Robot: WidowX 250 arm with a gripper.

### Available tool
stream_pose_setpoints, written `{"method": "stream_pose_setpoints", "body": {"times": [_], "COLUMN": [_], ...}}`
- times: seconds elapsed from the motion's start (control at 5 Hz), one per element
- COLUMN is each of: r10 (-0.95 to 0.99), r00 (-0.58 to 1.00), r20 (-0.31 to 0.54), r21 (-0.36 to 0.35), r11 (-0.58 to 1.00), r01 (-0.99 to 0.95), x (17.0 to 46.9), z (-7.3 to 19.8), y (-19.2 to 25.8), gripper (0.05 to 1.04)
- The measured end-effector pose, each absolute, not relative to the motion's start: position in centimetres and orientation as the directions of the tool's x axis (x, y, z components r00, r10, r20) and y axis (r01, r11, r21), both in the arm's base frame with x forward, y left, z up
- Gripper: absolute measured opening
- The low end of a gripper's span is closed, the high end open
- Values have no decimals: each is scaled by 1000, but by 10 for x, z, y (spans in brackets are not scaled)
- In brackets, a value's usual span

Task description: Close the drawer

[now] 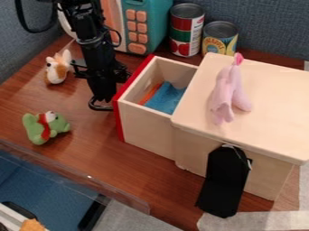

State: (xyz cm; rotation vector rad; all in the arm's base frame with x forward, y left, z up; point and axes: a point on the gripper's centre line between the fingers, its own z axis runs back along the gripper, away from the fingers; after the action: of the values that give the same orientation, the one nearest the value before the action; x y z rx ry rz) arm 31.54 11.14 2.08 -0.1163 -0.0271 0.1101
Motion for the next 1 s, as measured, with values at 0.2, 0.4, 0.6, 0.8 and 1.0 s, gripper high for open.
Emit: {"method": "stream_pose_setpoints", "body": {"times": [0.2, 0.4, 0.6, 0.8, 1.0], "r10": [67, -5, -59, -67, -70], "r00": [997, 999, 996, 995, 996], "r20": [-30, -51, -63, -70, -54], "r21": [-146, -173, -175, -177, -177], "r11": [987, 985, 983, 983, 982], "r01": [-70, -4, 47, 53, 59], "x": [312, 311, 309, 307, 307], "z": [19, 16, 13, 11, 17], "y": [86, 49, 29, 23, 21], "gripper": [143, 136, 132, 131, 180]}}
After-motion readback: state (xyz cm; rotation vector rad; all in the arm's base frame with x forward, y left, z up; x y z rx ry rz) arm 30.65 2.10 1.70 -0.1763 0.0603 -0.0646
